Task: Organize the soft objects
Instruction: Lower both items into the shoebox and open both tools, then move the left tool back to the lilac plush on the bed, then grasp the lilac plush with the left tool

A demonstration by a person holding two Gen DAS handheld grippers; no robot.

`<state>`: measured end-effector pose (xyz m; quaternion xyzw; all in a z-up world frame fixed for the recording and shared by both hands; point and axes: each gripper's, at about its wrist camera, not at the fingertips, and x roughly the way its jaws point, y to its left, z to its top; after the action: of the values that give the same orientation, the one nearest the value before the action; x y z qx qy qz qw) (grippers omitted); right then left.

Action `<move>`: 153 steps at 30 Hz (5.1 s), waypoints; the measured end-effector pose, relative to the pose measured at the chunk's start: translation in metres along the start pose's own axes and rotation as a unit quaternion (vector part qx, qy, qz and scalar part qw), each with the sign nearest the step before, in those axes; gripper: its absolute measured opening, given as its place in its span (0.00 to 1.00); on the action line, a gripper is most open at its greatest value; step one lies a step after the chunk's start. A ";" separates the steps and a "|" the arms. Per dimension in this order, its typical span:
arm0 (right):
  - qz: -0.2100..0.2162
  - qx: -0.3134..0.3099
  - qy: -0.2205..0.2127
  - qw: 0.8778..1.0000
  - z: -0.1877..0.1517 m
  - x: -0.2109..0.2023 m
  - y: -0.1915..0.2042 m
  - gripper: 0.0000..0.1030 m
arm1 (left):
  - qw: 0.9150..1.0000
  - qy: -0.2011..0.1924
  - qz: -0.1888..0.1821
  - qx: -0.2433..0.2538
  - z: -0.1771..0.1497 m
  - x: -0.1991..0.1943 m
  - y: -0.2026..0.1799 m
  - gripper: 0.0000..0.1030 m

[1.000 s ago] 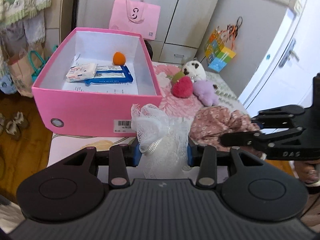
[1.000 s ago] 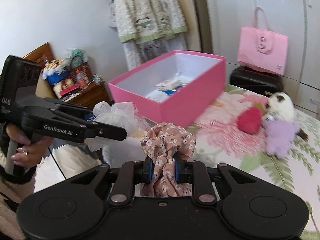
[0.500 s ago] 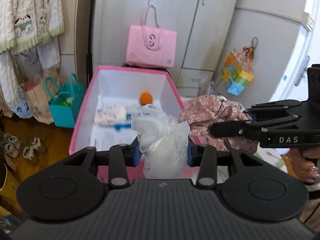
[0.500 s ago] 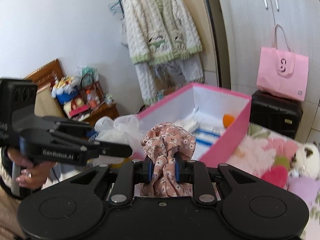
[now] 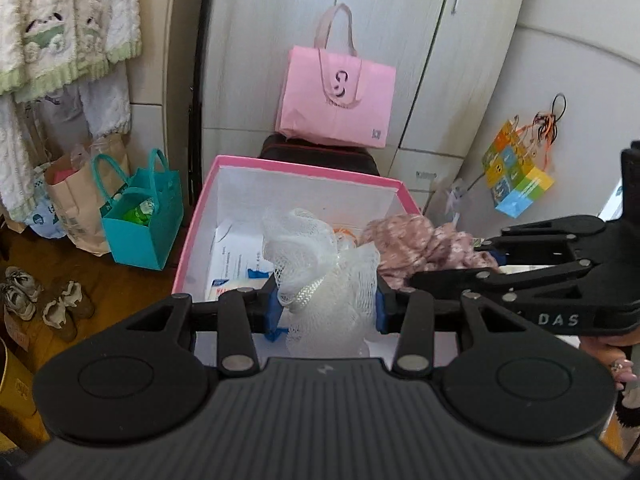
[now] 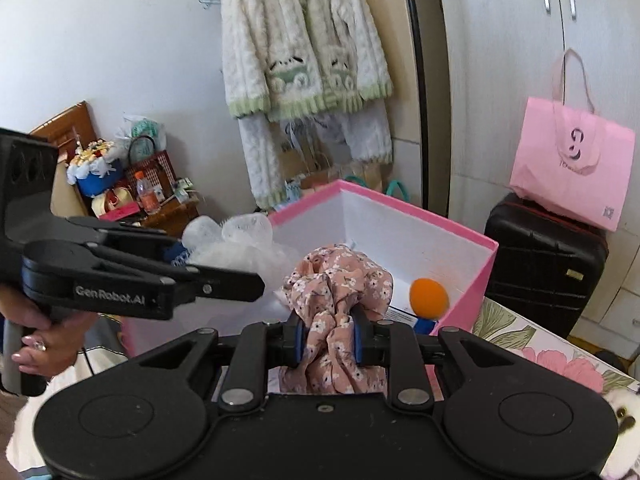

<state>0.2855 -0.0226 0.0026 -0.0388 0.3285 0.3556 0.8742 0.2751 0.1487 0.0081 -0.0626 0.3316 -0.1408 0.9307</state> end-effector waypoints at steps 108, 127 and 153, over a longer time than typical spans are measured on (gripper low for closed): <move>-0.183 -0.011 -0.005 0.983 -0.194 -0.111 -0.101 0.81 | 0.978 0.096 -0.176 0.060 -0.084 0.114 -0.247 0.78; -0.181 0.030 0.004 0.983 -0.185 -0.077 -0.133 0.80 | 0.986 0.093 -0.137 -0.001 -0.080 0.159 -0.240 0.53; -0.208 0.108 -0.018 0.972 -0.209 -0.102 -0.088 0.56 | 0.986 0.089 -0.136 0.034 -0.114 0.122 -0.256 0.45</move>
<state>0.1743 -0.2122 -0.1139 -0.0052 0.3335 0.1292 0.9338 0.2368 -0.1343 -0.0991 -0.0622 0.3968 -0.2819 0.8713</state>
